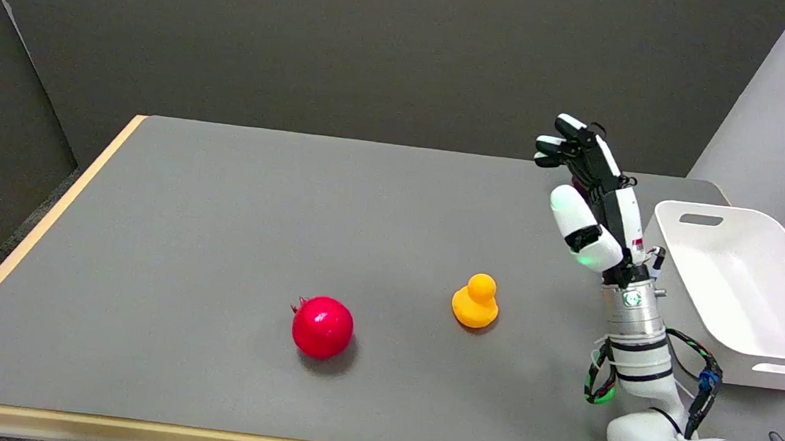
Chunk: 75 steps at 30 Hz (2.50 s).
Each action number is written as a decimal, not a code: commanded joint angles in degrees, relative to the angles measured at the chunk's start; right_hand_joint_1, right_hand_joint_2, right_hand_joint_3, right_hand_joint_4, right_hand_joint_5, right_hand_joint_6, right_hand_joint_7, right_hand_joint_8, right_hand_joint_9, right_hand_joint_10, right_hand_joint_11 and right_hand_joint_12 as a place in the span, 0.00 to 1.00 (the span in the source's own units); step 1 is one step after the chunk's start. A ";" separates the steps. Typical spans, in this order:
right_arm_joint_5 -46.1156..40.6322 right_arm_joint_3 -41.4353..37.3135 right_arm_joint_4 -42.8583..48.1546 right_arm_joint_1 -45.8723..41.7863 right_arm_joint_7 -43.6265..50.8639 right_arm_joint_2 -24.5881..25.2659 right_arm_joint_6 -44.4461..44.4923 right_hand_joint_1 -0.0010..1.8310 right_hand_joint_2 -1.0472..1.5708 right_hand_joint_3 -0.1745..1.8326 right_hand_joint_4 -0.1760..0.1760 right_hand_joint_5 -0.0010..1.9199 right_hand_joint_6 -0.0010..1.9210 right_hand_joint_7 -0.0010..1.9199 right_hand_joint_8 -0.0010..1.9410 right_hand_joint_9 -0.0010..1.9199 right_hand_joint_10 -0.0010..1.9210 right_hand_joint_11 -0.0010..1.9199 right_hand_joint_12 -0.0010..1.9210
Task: Pick up the yellow duck.
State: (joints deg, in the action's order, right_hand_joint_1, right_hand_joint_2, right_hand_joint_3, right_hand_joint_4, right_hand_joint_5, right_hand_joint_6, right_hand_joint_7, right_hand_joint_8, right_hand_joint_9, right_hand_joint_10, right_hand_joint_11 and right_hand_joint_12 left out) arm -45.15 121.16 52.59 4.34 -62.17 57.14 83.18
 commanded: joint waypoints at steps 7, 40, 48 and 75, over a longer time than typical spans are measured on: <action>9.57 0.72 -3.21 -1.20 0.41 -0.58 -5.19 0.23 0.67 0.56 0.47 0.13 0.26 0.26 0.31 0.23 0.54 0.05 0.65; 11.83 -12.69 13.93 -21.35 36.42 -5.46 -28.04 0.31 0.65 0.50 0.29 0.15 0.28 0.24 0.33 0.19 0.57 0.05 0.69; 13.35 -13.10 20.54 -23.66 36.86 -6.58 -28.20 0.31 0.65 0.50 0.28 0.16 0.28 0.25 0.33 0.19 0.57 0.06 0.70; 13.90 -12.87 18.55 -17.52 36.86 -6.74 -41.70 0.28 0.64 0.50 0.26 0.13 0.25 0.15 0.21 0.08 0.42 0.03 0.66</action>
State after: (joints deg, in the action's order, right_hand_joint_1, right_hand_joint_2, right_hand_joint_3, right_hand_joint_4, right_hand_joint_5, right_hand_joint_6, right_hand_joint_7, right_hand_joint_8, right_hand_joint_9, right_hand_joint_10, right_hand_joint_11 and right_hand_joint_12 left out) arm -31.61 108.89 70.88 -14.68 -26.14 50.75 47.15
